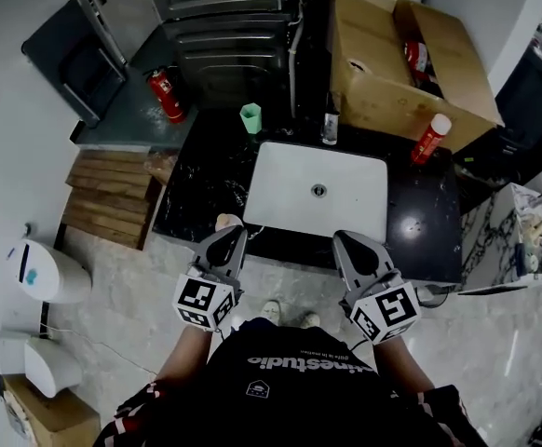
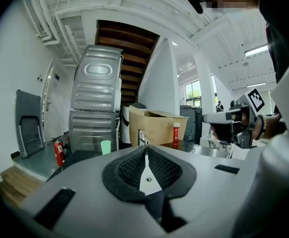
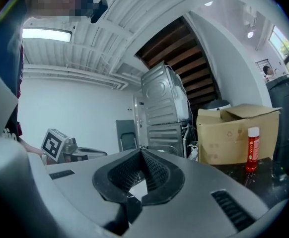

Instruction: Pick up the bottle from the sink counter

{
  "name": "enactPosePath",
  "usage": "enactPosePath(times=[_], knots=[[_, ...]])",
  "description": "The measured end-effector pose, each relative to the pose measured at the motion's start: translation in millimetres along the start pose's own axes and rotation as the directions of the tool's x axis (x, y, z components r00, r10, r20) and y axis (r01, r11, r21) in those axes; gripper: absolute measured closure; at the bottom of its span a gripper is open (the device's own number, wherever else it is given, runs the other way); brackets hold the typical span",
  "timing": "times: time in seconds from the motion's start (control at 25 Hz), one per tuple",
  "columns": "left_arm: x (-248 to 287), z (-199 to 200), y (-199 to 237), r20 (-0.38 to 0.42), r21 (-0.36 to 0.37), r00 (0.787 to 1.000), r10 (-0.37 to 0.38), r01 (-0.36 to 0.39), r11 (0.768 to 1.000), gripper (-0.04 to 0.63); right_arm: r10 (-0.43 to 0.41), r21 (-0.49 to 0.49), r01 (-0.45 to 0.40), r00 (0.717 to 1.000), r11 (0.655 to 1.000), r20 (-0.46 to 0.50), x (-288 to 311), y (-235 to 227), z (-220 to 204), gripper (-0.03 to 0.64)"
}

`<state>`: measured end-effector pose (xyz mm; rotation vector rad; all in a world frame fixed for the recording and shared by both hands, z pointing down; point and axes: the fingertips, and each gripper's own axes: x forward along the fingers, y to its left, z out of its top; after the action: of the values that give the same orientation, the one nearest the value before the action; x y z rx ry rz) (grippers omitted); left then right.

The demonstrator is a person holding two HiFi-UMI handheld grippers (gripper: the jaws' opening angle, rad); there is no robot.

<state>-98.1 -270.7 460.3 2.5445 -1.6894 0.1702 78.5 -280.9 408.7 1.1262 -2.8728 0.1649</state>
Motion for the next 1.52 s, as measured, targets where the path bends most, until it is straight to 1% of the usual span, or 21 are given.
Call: enactPosePath(times=[0.12,0.16,0.2,0.32,0.44,0.52,0.6,0.84,0.96,1.0,1.08,1.16,1.32,1.44,1.52], knots=[[5.0,-27.1,24.3,-0.033,-0.002,0.999,0.035,-0.035,0.999,0.575,0.039,-0.015,-0.04,0.999,0.999,-0.029,20.2,12.0,-4.3,0.578],[6.6,-36.2,31.5,-0.042,-0.006,0.998,0.041,-0.042,0.999,0.546,0.044,-0.018,-0.045,0.998,0.999,-0.036,25.2,14.7,-5.5,0.578],[7.8,-45.1,38.6,-0.049,-0.014,0.998,0.047,-0.048,0.999,0.501,0.047,-0.02,-0.048,0.998,0.999,-0.043,29.7,17.0,-6.7,0.578],[10.7,-68.0,61.5,-0.084,-0.035,0.993,0.082,-0.086,0.996,0.418,0.049,-0.023,-0.051,0.997,0.998,-0.064,41.5,22.6,-9.9,0.578],[18.3,-89.2,83.2,-0.119,-0.057,0.986,0.115,-0.122,0.991,0.369,0.045,-0.027,-0.047,0.995,0.999,-0.084,50.1,25.3,-13.1,0.578],[24.4,-101.2,92.0,-0.138,-0.079,0.984,0.114,-0.126,0.989,0.34,0.038,-0.026,-0.041,0.995,0.999,-0.097,53.2,26.5,-15.8,0.578],[30.1,-109.0,96.6,-0.149,-0.088,0.983,0.108,-0.122,0.989,0.324,0.031,-0.025,-0.034,0.994,0.999,-0.109,54.9,27.1,-18.4,0.578],[49.8,-134.9,97.9,-0.191,-0.092,0.979,0.075,-0.093,0.991,0.324,0.008,-0.019,-0.011,0.992,1.0,-0.128,57.1,26.3,-23.0,0.578],[54.9,-142.6,102.7,-0.212,-0.087,0.973,0.091,-0.111,0.99,0.325,-0.002,-0.015,0.0,0.991,1.0,-0.131,56.9,23.8,-24.8,0.578],[56.0,-144.1,104.6,-0.215,-0.084,0.972,0.098,-0.118,0.989,0.339,-0.007,-0.011,0.006,0.992,1.0,-0.13,56.5,22.6,-24.8,0.578],[56.6,-146.0,106.3,-0.219,-0.075,0.97,0.103,-0.122,0.99,0.411,-0.016,-0.002,0.016,0.992,1.0,-0.126,55.3,21.8,-24.3,0.578],[56.2,-145.8,104.8,-0.224,-0.062,0.97,0.099,-0.115,0.991,0.441,-0.018,-0.002,0.018,0.992,1.0,-0.124,53.9,23.0,-23.3,0.578],[56.2,-144.9,102.9,-0.237,-0.039,0.967,0.093,-0.105,0.994,0.453,-0.024,0.002,0.025,0.992,1.0,-0.121,51.5,22.3,-22.9,0.578],[52.7,-142.6,103.2,-0.232,-0.057,0.969,0.085,-0.101,0.993,0.454,-0.032,0.003,0.032,0.993,0.999,-0.113,49.0,21.2,-21.3,0.578],[50.4,-136.8,99.7,-0.223,-0.056,0.972,0.072,-0.087,0.995,0.454,-0.038,0.004,0.038,0.994,0.999,-0.105,47.3,19.4,-19.1,0.578]])
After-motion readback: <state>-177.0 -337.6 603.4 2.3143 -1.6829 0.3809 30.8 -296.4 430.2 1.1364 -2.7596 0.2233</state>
